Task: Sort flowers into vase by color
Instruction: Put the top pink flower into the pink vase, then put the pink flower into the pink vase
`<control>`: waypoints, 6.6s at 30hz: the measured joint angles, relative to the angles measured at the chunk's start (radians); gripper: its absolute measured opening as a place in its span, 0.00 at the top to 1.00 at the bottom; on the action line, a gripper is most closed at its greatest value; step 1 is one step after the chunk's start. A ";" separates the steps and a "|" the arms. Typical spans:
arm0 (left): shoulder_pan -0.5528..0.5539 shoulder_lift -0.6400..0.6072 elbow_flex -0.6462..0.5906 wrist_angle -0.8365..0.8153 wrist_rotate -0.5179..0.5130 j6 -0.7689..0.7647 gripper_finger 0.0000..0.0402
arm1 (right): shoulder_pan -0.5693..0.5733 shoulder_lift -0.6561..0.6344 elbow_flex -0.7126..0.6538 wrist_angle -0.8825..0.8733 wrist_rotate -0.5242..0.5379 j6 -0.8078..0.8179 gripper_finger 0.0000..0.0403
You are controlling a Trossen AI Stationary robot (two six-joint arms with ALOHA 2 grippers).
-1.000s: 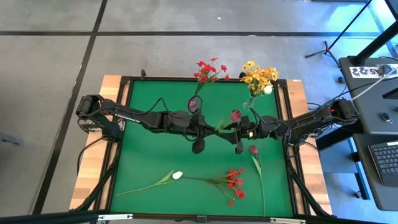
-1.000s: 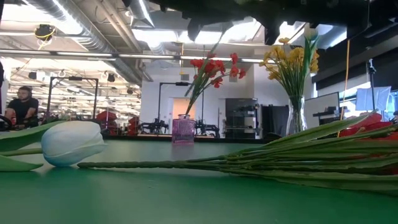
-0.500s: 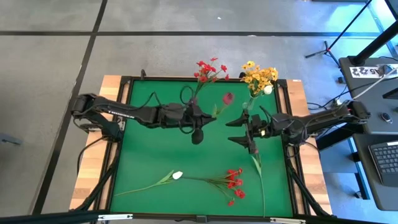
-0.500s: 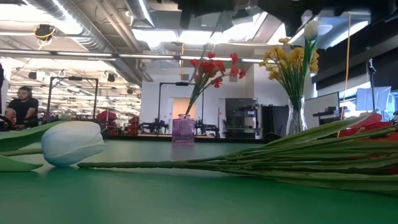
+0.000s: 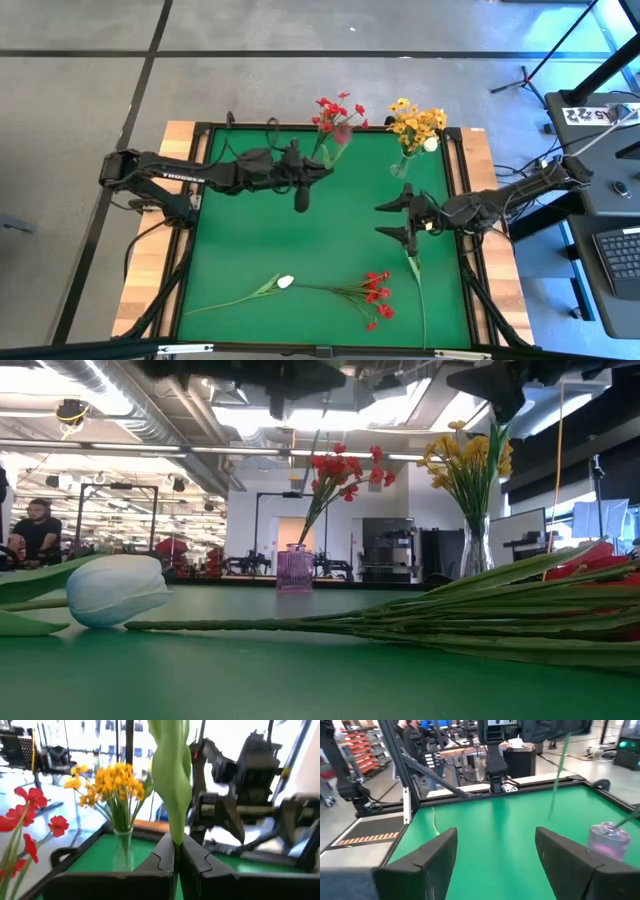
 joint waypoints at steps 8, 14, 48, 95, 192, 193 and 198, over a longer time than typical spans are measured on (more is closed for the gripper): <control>0.084 -0.023 -0.208 0.347 0.087 -0.109 1.00 | 0.034 0.000 0.000 -0.019 0.091 -0.005 0.34; 0.136 -0.023 -0.223 0.343 0.133 -0.114 1.00 | 0.033 -0.002 -0.016 -0.038 0.123 -0.002 0.34; 0.405 0.109 -0.185 0.439 0.182 -0.158 1.00 | 0.033 -0.054 -0.288 0.332 0.105 0.029 0.34; 0.408 0.187 -0.186 0.229 0.176 -0.165 0.76 | 0.032 -0.054 -0.288 0.322 0.104 0.026 0.34; -0.379 -0.205 -0.186 -0.487 -0.264 -0.166 0.56 | 0.412 0.383 0.077 -0.802 -0.288 1.544 0.34; -0.379 -0.205 -0.186 -0.486 -0.264 -0.166 0.56 | 0.412 0.397 0.077 -0.804 -0.288 1.550 0.34; -0.379 -0.205 -0.186 -0.486 -0.264 -0.168 0.56 | 0.412 0.453 0.077 -0.799 -0.288 1.563 0.34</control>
